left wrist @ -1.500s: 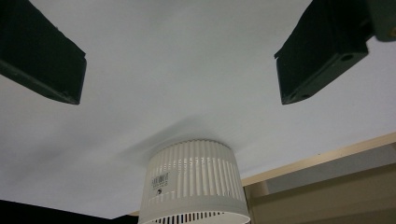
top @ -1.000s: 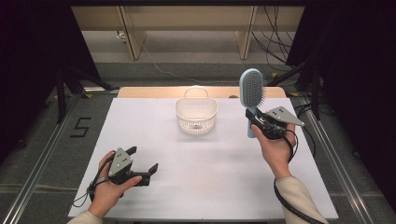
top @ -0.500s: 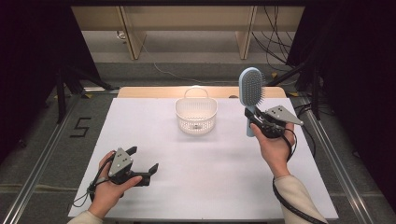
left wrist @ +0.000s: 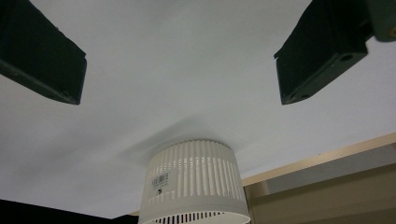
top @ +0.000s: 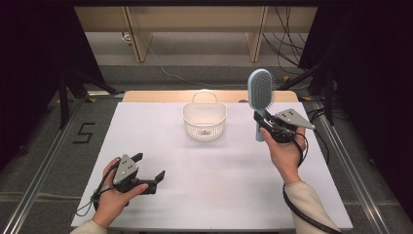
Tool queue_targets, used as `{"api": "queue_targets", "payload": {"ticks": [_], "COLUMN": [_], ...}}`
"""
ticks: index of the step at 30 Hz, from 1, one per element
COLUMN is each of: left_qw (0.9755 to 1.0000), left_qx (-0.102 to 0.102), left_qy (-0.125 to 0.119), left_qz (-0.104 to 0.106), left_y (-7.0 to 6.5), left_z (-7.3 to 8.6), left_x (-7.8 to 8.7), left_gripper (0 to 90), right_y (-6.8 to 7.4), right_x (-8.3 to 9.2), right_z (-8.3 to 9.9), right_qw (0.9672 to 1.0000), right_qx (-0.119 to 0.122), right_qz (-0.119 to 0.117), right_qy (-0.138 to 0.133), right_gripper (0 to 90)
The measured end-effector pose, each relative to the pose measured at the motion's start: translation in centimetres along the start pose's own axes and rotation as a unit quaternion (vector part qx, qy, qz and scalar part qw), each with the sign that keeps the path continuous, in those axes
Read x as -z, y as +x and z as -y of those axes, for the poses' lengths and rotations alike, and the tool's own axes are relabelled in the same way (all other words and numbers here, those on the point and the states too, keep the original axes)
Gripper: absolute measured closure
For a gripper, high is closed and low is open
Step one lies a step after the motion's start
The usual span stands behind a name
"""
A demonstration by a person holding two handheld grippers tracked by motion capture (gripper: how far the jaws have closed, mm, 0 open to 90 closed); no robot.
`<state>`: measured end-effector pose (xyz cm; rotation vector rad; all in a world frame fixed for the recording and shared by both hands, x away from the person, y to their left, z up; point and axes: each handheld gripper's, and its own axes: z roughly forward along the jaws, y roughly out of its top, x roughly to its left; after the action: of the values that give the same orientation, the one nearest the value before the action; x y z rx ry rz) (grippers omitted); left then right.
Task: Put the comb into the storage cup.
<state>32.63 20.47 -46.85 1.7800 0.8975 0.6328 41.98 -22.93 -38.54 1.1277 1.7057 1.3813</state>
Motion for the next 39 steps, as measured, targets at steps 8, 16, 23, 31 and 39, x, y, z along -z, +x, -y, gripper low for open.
{"api": "queue_targets", "payload": {"ticks": [8, 16, 23, 31, 39], "left_qw": [1.0000, 1.0000, 1.0000, 1.0000, 1.0000], "left_qx": [0.000, 0.000, 0.001, 0.001, 0.001], "left_qy": [0.000, -0.001, 0.000, -0.001, 0.000], "left_qz": [0.001, 0.001, 0.001, 0.001, 0.001], "left_y": [0.0, 0.0, 0.0, 0.0, 0.0], "left_z": [0.0, 0.0, 0.0, 0.0, 0.0], "left_x": [0.0, 0.0, 0.0, 0.0, 0.0], "left_gripper": [1.3, 1.3, 1.3, 1.4, 1.4], "right_y": [0.1, 0.2, 0.2, 0.4, 0.5], "right_x": [-0.2, -0.4, -0.6, -0.9, -1.1], "right_z": [-0.1, -0.2, -0.3, -0.4, -0.4], "right_qw": [1.0000, 1.0000, 1.0000, 1.0000, 1.0000], "right_qx": [0.000, 0.000, 0.000, -0.001, 0.001], "right_qz": [-0.001, -0.002, -0.003, -0.005, -0.007], "right_qy": [-0.002, -0.003, -0.002, -0.002, -0.003], "right_gripper": [70.4, 70.4, 70.4, 70.4, 70.4]}}
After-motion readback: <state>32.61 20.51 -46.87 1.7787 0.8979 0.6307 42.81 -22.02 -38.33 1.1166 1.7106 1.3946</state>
